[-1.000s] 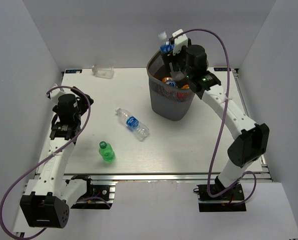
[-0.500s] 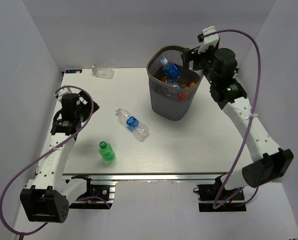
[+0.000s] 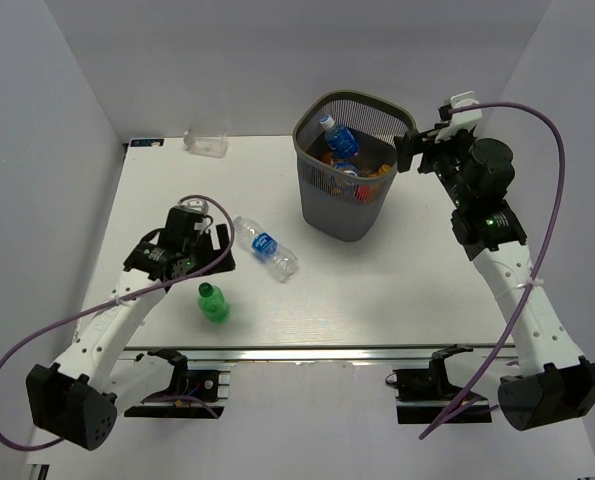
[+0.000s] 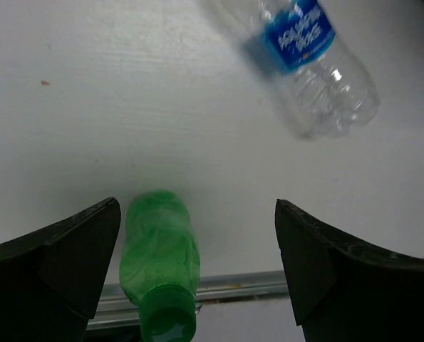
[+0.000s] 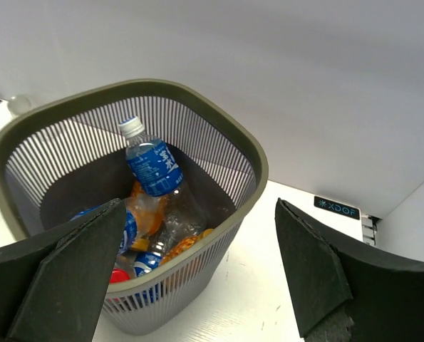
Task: Put the plastic bottles in the bin
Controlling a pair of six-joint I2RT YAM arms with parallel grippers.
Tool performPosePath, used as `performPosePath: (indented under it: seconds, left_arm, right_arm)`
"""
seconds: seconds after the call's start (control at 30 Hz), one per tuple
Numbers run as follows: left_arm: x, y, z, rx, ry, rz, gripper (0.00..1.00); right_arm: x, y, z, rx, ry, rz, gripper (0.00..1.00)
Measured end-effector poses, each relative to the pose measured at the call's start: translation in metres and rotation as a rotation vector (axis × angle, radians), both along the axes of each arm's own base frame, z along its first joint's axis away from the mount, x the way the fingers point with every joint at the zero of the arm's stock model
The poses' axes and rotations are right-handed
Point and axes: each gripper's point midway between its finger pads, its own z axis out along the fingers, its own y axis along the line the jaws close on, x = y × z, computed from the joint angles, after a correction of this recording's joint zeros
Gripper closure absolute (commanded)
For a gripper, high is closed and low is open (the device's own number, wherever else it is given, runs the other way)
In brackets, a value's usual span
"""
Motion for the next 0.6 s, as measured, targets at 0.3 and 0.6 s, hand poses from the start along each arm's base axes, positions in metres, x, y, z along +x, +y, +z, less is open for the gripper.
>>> performPosePath:
  seconds: [0.3, 0.6]
  left_arm:
    - [-0.022, 0.005, -0.039, 0.136, 0.164, -0.015, 0.02]
    - [-0.040, 0.007, -0.062, 0.166, 0.264, -0.003, 0.05]
  right_arm:
    - [-0.008, -0.006, 0.006, 0.009, -0.017, 0.009, 0.11]
    - [-0.006, -0.010, -0.013, -0.002, 0.032, 0.004, 0.11]
